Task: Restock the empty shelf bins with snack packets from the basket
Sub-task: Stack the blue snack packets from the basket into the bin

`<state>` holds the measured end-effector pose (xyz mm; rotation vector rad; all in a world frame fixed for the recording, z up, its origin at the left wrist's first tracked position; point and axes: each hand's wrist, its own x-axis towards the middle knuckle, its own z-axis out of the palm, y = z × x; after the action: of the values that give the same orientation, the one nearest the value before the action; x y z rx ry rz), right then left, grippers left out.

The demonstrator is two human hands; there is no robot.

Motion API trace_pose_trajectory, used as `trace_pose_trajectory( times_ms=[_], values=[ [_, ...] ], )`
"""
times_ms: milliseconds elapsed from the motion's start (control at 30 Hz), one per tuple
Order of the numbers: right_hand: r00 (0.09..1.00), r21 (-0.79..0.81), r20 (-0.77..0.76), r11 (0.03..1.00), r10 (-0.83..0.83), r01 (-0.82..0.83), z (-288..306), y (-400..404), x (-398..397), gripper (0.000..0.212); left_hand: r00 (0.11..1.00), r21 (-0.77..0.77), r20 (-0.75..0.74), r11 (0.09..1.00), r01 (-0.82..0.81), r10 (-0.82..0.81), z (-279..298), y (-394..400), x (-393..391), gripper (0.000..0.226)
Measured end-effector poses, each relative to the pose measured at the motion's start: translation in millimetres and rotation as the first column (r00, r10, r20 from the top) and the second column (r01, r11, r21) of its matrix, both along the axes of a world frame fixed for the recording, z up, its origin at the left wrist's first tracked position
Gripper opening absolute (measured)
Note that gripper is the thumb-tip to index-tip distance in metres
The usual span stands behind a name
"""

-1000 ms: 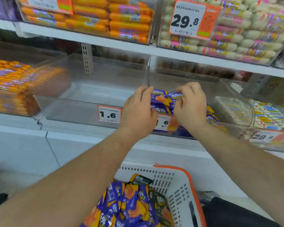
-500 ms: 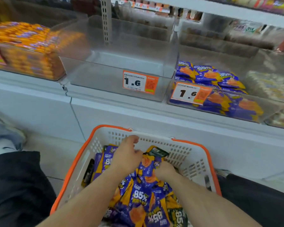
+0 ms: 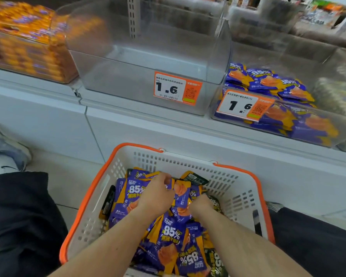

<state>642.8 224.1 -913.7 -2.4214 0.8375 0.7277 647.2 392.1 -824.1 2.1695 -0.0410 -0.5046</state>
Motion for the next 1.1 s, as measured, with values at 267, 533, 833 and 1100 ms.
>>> trace_pose_trajectory(
  times_ms=[267,533,833,1100],
  values=[
    [0.922,-0.064,-0.004,0.92,0.387,-0.386,101,-31,19,0.019,0.994,-0.094,-0.077,0.991,-0.09,0.083,8,-12,-1,0.043],
    [0.908,0.326,0.409,0.915,0.091,-0.238,200,-48,2,0.022,0.871,-0.408,-0.391,0.793,-0.453,0.297,53,-41,-3,0.099],
    [0.698,0.269,0.705,0.958,-0.124,-0.102,255,-31,-35,0.033,0.906,-0.811,-0.243,0.44,-0.386,0.347,120,-57,-1,0.027],
    [0.366,-0.394,0.832,0.909,0.417,-0.139,282,-29,-29,0.065,0.919,-0.846,0.095,0.517,-0.128,0.382,183,-95,17,0.041]
  ],
)
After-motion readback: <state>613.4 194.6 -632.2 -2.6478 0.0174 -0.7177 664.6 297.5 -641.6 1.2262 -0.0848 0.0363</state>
